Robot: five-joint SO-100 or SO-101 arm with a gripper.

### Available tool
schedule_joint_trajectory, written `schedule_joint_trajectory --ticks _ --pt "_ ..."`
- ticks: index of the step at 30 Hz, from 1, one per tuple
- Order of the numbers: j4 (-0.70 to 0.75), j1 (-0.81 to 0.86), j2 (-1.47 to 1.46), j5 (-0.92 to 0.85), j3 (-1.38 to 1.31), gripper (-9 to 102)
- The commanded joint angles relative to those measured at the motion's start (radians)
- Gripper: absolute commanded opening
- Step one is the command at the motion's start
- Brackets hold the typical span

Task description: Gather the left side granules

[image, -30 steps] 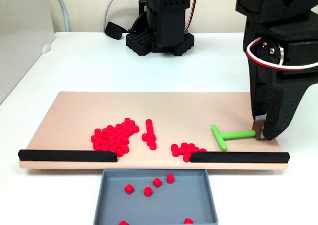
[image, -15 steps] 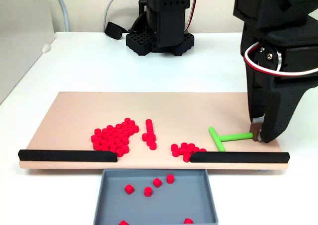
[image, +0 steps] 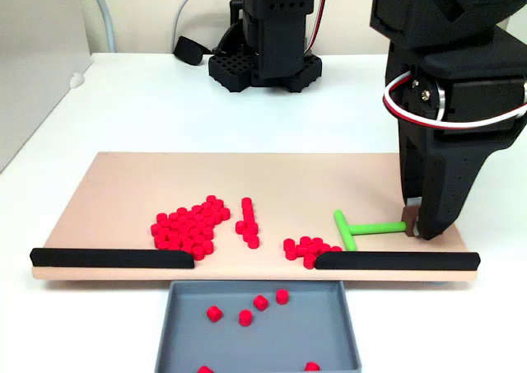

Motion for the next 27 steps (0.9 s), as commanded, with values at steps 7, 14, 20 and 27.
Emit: schedule_joint_trajectory --ticks 7,14,20,27 --pt "-0.006 0.018 0.002 0.031 -0.02 0" --pt "-0.008 0.026 0.003 0.031 -0.02 0" --pt "-0.008 0.034 0.003 0.029 -0.02 0" --pt "-0.008 0.049 0.002 0.035 -0.02 0"
